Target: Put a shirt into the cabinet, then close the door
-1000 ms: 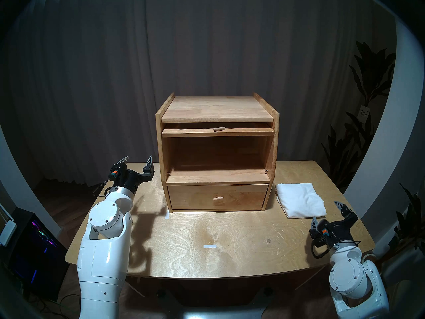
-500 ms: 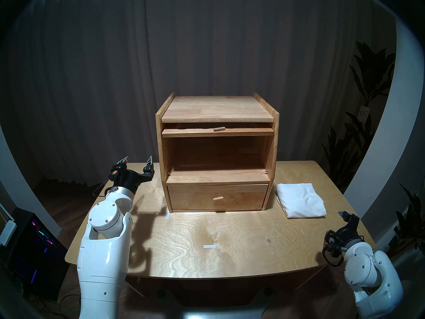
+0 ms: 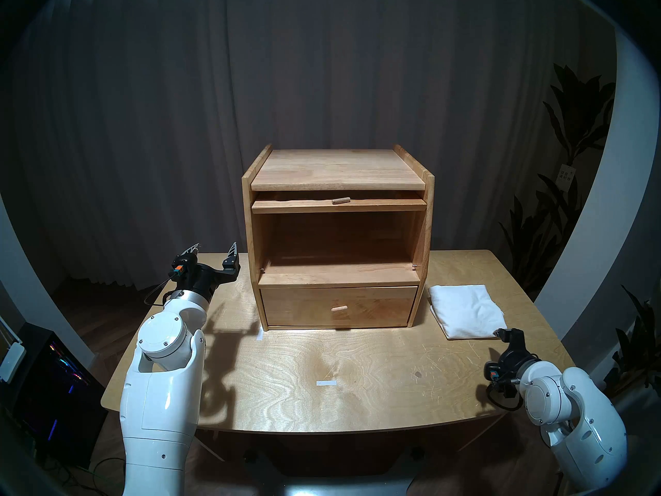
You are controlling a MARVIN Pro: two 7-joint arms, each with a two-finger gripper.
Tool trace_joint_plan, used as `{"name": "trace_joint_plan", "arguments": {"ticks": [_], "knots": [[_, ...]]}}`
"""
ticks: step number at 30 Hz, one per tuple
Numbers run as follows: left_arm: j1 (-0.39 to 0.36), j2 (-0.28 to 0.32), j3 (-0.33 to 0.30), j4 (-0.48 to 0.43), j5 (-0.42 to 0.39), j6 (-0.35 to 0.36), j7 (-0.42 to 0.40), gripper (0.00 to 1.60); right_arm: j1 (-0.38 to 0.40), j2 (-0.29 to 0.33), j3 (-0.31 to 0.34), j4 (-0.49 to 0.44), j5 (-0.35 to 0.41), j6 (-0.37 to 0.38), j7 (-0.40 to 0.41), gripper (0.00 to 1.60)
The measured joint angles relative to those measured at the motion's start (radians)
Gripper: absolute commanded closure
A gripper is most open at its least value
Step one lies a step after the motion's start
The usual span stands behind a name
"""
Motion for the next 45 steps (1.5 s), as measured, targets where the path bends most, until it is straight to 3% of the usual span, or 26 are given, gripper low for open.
{"name": "trace_joint_plan", "arguments": {"ticks": [6,18,34,35,36,41,45], "knots": [[0.0,0.0,0.0,0.0,0.0,0.0,0.0,0.0,0.079,0.063,-0.048,0.058,-0.021,-0.029,0.034,0.0],[0.0,0.0,0.0,-0.001,0.0,0.0,0.005,0.0,0.225,0.118,-0.104,0.204,-0.038,-0.07,0.066,0.0],[0.0,0.0,0.0,-0.001,-0.001,0.0,0.007,0.0,0.437,0.095,-0.219,0.403,-0.101,-0.129,-0.02,0.0],[0.0,0.0,0.0,-0.001,-0.001,0.0,0.008,0.0,0.453,0.089,-0.227,0.417,-0.106,-0.132,-0.027,0.96],[0.0,0.0,0.0,-0.001,-0.001,0.0,0.008,0.0,0.469,0.083,-0.234,0.432,-0.111,-0.134,-0.033,1.6],[0.0,0.0,0.0,-0.001,-0.001,0.0,0.009,0.0,0.527,0.04,-0.258,0.508,-0.112,-0.142,-0.054,1.6],[0.0,0.0,0.0,-0.002,-0.001,0.0,0.011,0.0,0.58,0.001,-0.255,0.56,-0.063,-0.145,-0.073,1.6]]}}
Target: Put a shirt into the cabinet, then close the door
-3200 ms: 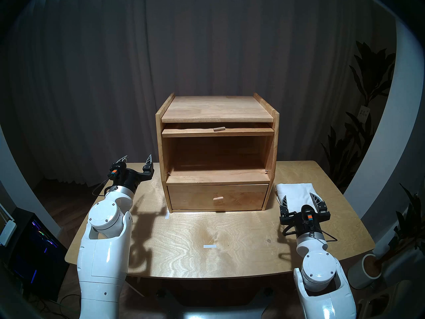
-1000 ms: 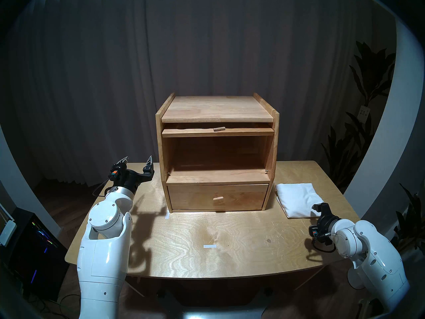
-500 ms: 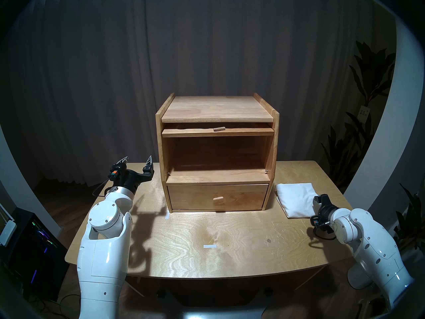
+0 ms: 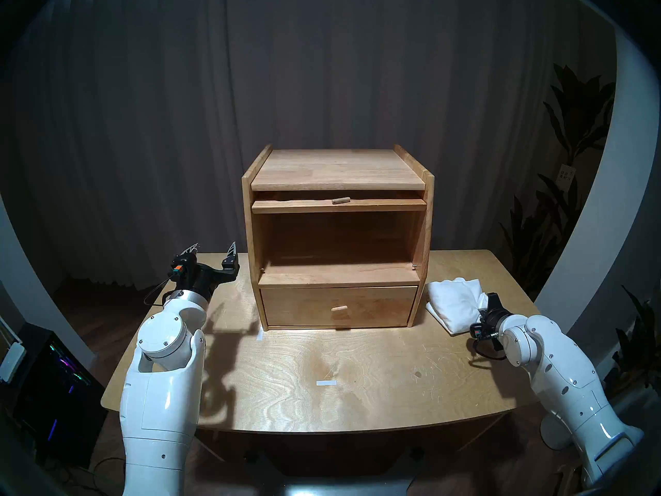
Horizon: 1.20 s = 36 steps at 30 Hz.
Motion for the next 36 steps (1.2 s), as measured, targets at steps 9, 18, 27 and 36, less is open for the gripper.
{"name": "trace_joint_plan", "arguments": {"ticks": [9,18,27,36], "knots": [[0.0,0.0,0.0,0.0,0.0,0.0,0.003,0.0,-0.026,-0.093,0.093,-0.055,0.197,0.018,-0.053,1.6],[0.0,0.001,0.001,0.004,0.0,0.0,0.003,0.0,0.005,-0.165,0.18,-0.16,0.361,-0.02,-0.114,1.6],[0.0,0.002,0.001,0.01,-0.001,0.0,0.004,0.0,0.016,-0.195,0.28,-0.257,0.483,-0.056,-0.151,1.6],[0.0,0.003,0.001,0.014,-0.001,0.0,0.004,0.0,-0.046,-0.27,0.311,-0.366,0.641,-0.093,-0.155,1.6]]}}
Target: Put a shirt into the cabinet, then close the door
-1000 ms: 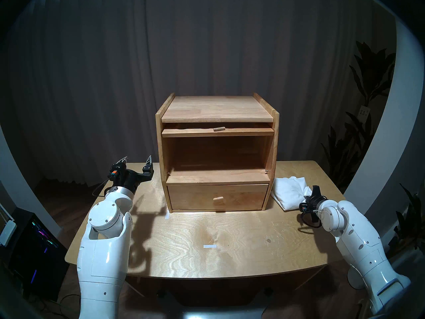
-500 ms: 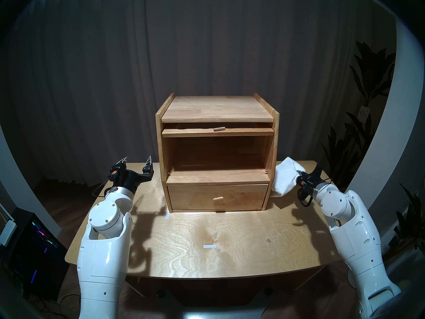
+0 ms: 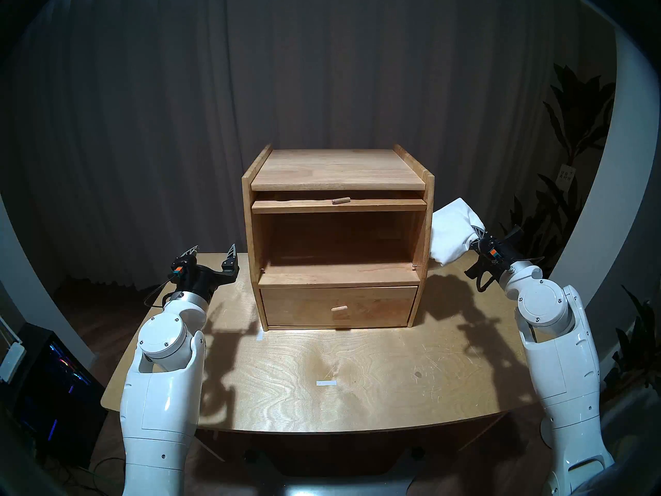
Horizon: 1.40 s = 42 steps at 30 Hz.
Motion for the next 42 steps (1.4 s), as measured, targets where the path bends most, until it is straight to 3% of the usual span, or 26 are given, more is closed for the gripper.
{"name": "trace_joint_plan", "arguments": {"ticks": [20,26,33,42], "knots": [[0.0,0.003,0.001,0.01,0.0,0.0,0.001,0.0,-0.221,-0.109,0.035,-0.187,0.231,-0.1,0.003,1.6],[0.0,0.004,0.001,0.011,-0.001,0.0,0.001,0.0,-0.297,-0.154,-0.006,-0.222,0.32,-0.133,0.023,1.6],[-0.001,0.004,0.002,0.011,-0.001,0.0,0.001,0.0,-0.402,-0.214,-0.098,-0.248,0.452,-0.189,0.065,1.6],[-0.001,0.005,0.003,0.01,-0.002,0.0,0.001,0.0,-0.516,-0.253,-0.18,-0.32,0.603,-0.3,0.129,1.6]]}}
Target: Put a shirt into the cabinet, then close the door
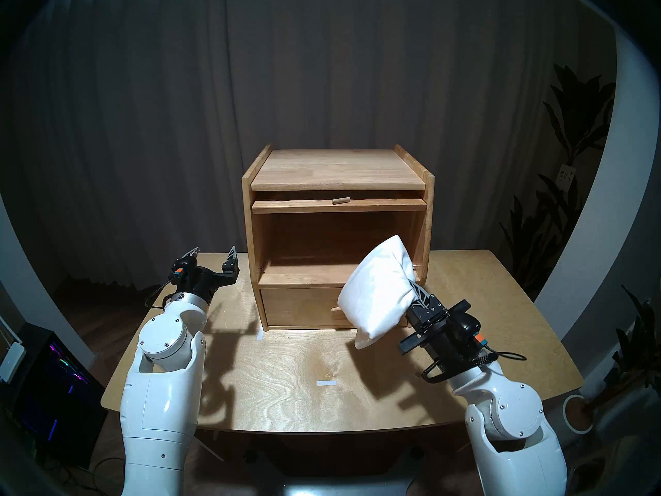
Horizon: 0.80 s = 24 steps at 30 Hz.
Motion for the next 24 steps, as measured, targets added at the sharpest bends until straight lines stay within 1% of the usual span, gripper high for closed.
{"name": "trace_joint_plan", "arguments": {"ticks": [1,4,9,13,15,17,20,24], "knots": [[0.0,0.0,0.0,0.0,0.0,0.0,0.0,0.0,-0.007,-0.002,-0.003,-0.006,0.012,-0.009,0.004,1.6],[0.0,0.0,0.0,-0.002,0.0,0.0,0.0,0.0,-0.048,-0.016,-0.008,-0.038,0.083,-0.057,0.016,1.6],[0.0,0.0,0.001,-0.004,-0.001,0.0,0.001,0.0,-0.095,-0.041,-0.014,-0.045,0.201,-0.123,0.029,1.6],[0.0,0.0,0.001,-0.01,-0.001,-0.001,0.001,0.0,-0.096,-0.076,-0.011,-0.017,0.316,-0.177,0.023,1.6],[0.0,0.0,0.001,-0.012,-0.002,-0.001,0.002,0.0,-0.084,-0.09,-0.007,-0.006,0.343,-0.179,-0.001,1.6],[0.0,0.0,0.001,-0.014,-0.002,-0.001,0.002,0.0,-0.066,-0.102,-0.003,-0.005,0.345,-0.174,-0.035,1.6],[0.0,0.0,0.001,-0.015,-0.002,-0.001,0.002,0.0,-0.036,-0.111,0.0,-0.01,0.331,-0.14,-0.081,1.6],[0.0,0.0,0.002,-0.015,-0.002,-0.001,0.003,0.0,0.001,-0.111,-0.005,-0.028,0.29,-0.086,-0.117,1.6]]}}
